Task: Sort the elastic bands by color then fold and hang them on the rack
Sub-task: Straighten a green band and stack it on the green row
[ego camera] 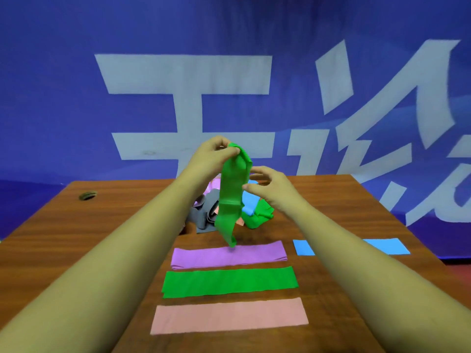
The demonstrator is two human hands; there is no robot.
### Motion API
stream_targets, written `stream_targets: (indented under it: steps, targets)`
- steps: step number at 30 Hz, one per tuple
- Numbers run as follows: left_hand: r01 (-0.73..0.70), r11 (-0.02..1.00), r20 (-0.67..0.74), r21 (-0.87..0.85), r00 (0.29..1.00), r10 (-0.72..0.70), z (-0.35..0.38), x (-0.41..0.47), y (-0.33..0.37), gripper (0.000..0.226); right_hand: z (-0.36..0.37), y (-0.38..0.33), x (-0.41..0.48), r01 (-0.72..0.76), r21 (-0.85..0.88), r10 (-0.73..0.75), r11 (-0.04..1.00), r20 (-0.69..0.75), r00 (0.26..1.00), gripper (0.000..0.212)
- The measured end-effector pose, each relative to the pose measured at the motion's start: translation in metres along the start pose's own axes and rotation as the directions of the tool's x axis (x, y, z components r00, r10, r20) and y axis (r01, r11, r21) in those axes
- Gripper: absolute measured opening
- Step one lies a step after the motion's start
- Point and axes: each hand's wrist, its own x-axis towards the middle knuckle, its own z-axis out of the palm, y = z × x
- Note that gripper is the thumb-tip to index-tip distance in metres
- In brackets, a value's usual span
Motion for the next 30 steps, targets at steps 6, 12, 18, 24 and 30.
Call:
stream_targets:
  steps: [6,12,18,24,30]
  targets:
    - [0.107,0.971,0.015,-0.216,0.994,-0.106,-0.014,-0.014,0.019,0.013,0.006,-0.014,-0.013,0.017,-0.006,-0.017,1.000,-0.001,1.000,0.009]
    - [0.207,0.893,-0.028,-0.400,0.971,-0.238,-0.014,-0.021,0.024,0.001,0.017,-0.030,-0.033,-0.012,0.225,0.022,0.974,-0.040,0.999,0.012]
    - [0.281,0.820,0.074,-0.498,0.956,-0.283,-0.016,-0.023,0.018,0.021,0.028,-0.032,-0.050,-0.079,0.220,0.051,0.972,0.131,0.990,0.030]
    - [0.332,0.779,0.138,-0.532,0.942,-0.307,-0.025,-0.031,0.014,0.018,0.031,-0.031,-0.056,-0.058,0.187,0.043,0.981,0.083,0.996,0.013]
    - [0.382,0.888,0.049,-0.256,0.923,-0.383,-0.038,-0.037,-0.012,0.027,0.026,-0.055,-0.054,-0.048,0.328,0.049,0.943,0.004,0.999,0.008]
